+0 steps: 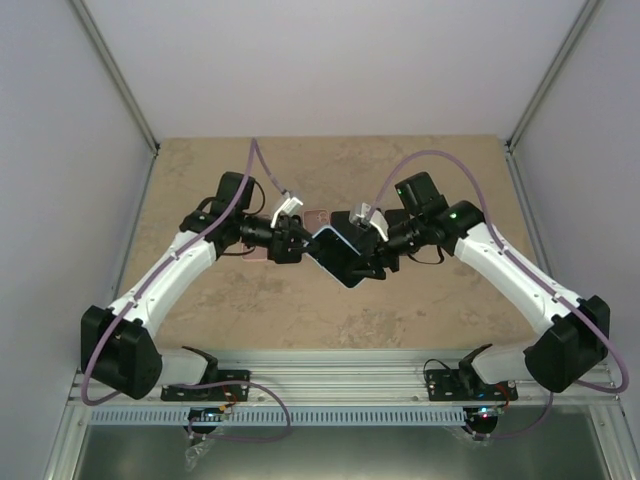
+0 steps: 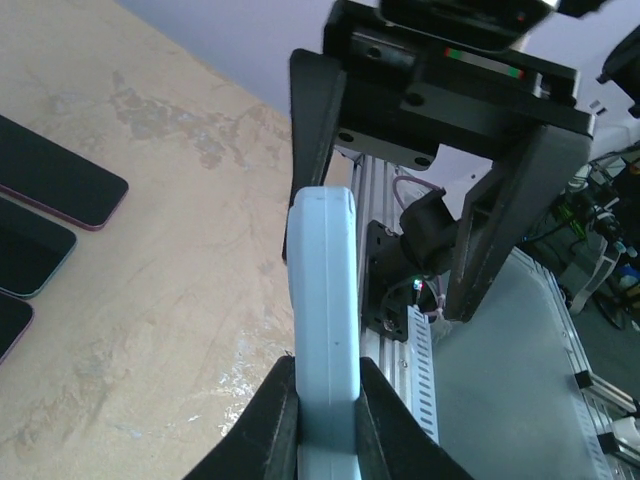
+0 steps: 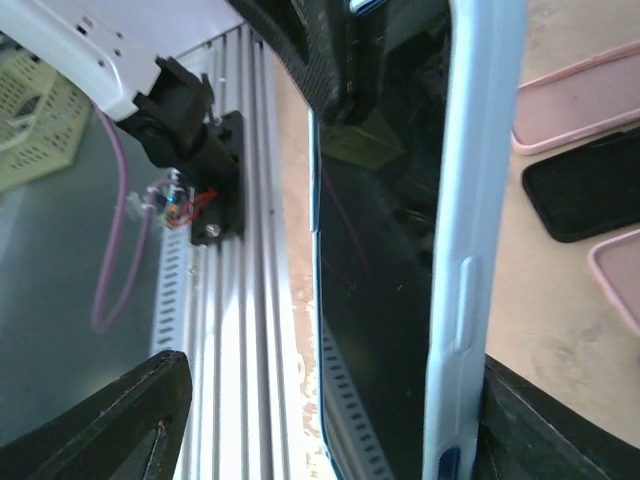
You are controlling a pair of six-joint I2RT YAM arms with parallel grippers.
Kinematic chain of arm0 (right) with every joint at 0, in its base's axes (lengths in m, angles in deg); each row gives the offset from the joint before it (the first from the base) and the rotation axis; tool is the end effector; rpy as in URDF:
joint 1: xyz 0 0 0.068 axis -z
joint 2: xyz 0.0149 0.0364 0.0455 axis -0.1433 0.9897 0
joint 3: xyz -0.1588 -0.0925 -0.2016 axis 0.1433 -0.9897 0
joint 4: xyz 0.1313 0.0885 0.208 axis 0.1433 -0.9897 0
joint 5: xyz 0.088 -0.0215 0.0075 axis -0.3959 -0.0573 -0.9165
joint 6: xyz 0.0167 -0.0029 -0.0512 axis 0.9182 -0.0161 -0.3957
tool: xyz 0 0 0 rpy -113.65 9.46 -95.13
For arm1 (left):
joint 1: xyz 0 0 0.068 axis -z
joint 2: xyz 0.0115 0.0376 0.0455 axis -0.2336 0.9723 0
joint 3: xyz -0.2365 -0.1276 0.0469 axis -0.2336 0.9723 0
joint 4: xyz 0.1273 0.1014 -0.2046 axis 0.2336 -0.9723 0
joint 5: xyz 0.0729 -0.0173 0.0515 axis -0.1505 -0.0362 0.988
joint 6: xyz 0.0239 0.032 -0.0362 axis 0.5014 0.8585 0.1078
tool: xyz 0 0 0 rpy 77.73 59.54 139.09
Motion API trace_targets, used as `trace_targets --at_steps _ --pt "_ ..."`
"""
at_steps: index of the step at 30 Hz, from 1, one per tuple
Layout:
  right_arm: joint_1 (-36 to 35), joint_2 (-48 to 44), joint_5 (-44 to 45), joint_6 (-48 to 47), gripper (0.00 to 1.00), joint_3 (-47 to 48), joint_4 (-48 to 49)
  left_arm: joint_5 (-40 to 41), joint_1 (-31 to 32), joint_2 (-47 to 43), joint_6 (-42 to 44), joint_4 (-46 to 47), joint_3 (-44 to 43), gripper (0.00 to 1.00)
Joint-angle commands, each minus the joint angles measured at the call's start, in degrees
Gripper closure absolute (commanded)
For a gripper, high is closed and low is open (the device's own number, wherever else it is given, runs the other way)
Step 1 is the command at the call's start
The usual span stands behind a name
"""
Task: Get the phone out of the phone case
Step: Adjust the phone.
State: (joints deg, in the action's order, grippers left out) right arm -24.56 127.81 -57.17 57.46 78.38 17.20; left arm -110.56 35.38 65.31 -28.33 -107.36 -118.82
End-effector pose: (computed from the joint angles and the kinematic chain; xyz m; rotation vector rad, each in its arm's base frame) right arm 0.2131 0.1691 0.3180 -1.3478 2.0291 1.1750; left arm 0.2381 -0.1301 0.3030 1.0801 1.8980 -1.4342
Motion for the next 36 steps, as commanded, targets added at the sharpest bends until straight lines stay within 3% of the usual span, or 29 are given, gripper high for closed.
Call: trace_targets --at_steps 1,9,17,18,20,25,30,36 --pt "0.14 1.52 -6.38 2.99 0.30 -0.42 1.87 -3.93 1.25 -2.09 4.32 -0.93 -2.17 1.00" --pt "0.10 3.44 -9.17 4.21 0.55 -0.11 2.76 -3.84 2.75 -0.98 6.47 -3.65 -3.85 1.00" --pt "0.10 3.92 -11.23 3.98 0.88 0.88 2.69 -3.37 3.27 0.63 5.18 -3.40 -5.52 1.00" --pt "0.10 3.82 -11.46 3.84 0.92 0.87 2.58 -3.25 3.26 0.58 4.41 -2.91 -5.48 0.99" --pt "0.10 3.42 -11.60 3.57 0.99 0.77 2.52 -2.79 3.27 0.65 3.74 -2.59 -5.58 0.87" --pt "0.87 1.44 -13.17 2.73 0.99 0.10 2.44 -1.27 2.58 0.20 6.61 -6.05 -7.63 0.64" --pt "3.23 -1.14 -17.06 1.20 0.99 -1.55 2.46 -5.35 -2.24 -2.60 6.35 -5.42 -5.94 0.58" --pt "4.36 -2.66 -19.51 -1.54 0.99 -2.35 1.69 -5.64 -2.71 -6.78 8.02 -5.47 -2.11 0.55"
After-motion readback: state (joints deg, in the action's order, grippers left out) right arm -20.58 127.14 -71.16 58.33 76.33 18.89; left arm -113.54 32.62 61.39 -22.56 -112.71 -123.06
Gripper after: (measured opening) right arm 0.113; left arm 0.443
